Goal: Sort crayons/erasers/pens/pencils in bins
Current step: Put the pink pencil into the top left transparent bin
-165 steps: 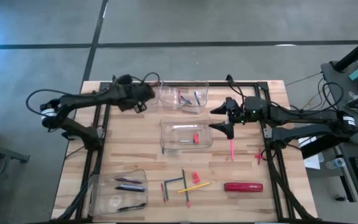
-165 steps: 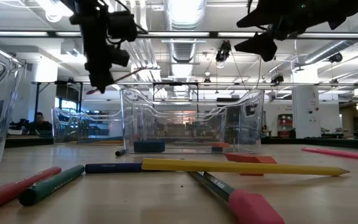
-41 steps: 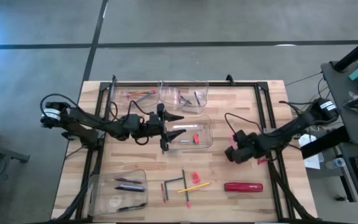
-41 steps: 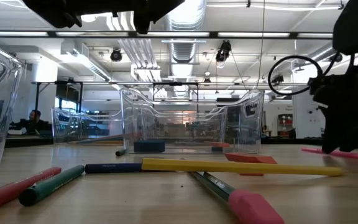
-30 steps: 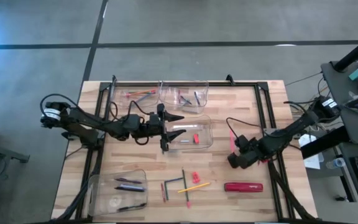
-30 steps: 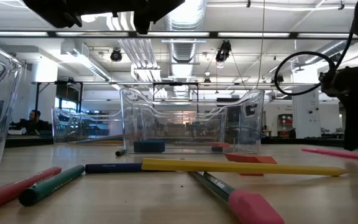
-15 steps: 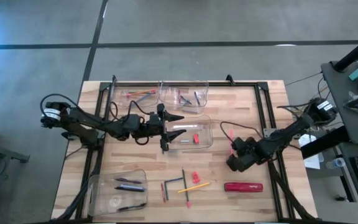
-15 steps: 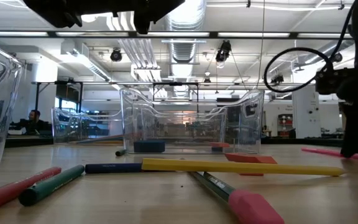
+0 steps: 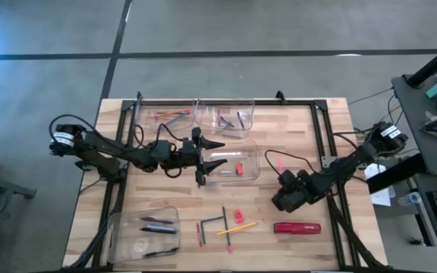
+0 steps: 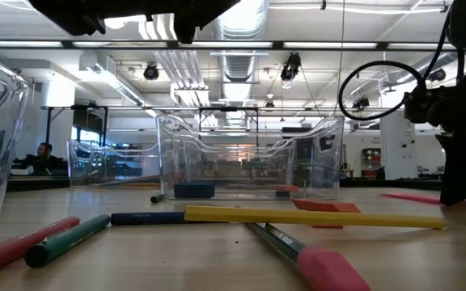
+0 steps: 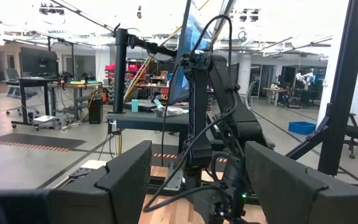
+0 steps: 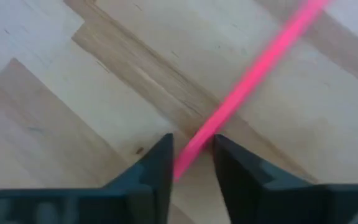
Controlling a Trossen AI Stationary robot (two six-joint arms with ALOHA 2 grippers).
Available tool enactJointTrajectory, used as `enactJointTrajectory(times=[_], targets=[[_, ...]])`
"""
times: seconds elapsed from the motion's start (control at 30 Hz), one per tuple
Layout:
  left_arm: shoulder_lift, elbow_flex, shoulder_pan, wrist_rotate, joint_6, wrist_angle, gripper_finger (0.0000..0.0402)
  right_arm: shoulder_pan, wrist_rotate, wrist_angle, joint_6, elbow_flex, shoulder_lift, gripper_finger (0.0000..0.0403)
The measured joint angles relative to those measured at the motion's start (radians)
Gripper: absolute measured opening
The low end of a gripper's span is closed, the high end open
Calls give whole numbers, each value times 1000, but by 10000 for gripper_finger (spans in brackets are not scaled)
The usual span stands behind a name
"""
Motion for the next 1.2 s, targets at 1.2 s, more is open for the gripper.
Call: enactJointTrajectory(times=[1.2], targets=[[40, 6, -17, -124, 2, -15, 242, 0, 632, 250, -572, -6, -663, 13]])
